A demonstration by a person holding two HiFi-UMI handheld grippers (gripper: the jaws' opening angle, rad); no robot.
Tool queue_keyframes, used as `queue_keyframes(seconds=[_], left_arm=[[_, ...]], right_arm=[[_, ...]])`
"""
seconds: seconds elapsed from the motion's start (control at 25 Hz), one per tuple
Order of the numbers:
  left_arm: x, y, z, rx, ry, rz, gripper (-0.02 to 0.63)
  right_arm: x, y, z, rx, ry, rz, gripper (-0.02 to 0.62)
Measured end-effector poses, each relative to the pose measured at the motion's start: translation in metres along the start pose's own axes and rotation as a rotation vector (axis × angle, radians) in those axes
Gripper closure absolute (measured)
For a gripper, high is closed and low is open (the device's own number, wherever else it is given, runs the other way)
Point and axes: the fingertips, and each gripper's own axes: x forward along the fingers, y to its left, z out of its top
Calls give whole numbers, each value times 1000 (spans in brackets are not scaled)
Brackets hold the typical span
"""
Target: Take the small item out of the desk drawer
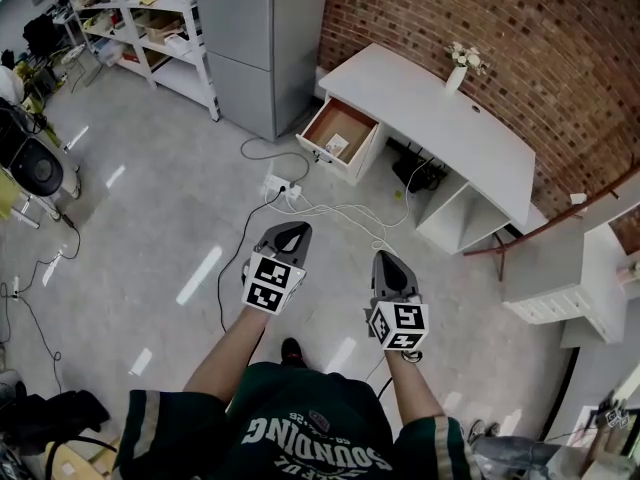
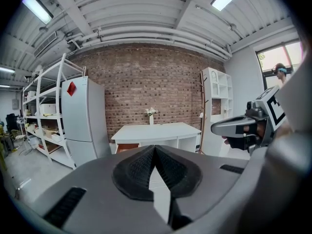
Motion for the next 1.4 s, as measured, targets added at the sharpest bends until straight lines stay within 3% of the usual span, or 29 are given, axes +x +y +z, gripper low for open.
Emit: queue_keyframes(seconds=[0.8, 1.4], left_arm=[[19, 14, -4, 10, 2, -25, 590], [90, 57, 7, 3, 28, -4, 589]], right_arm=[[13, -2, -2, 24, -7, -37, 572], [97, -42, 6, 46, 0, -12, 571]])
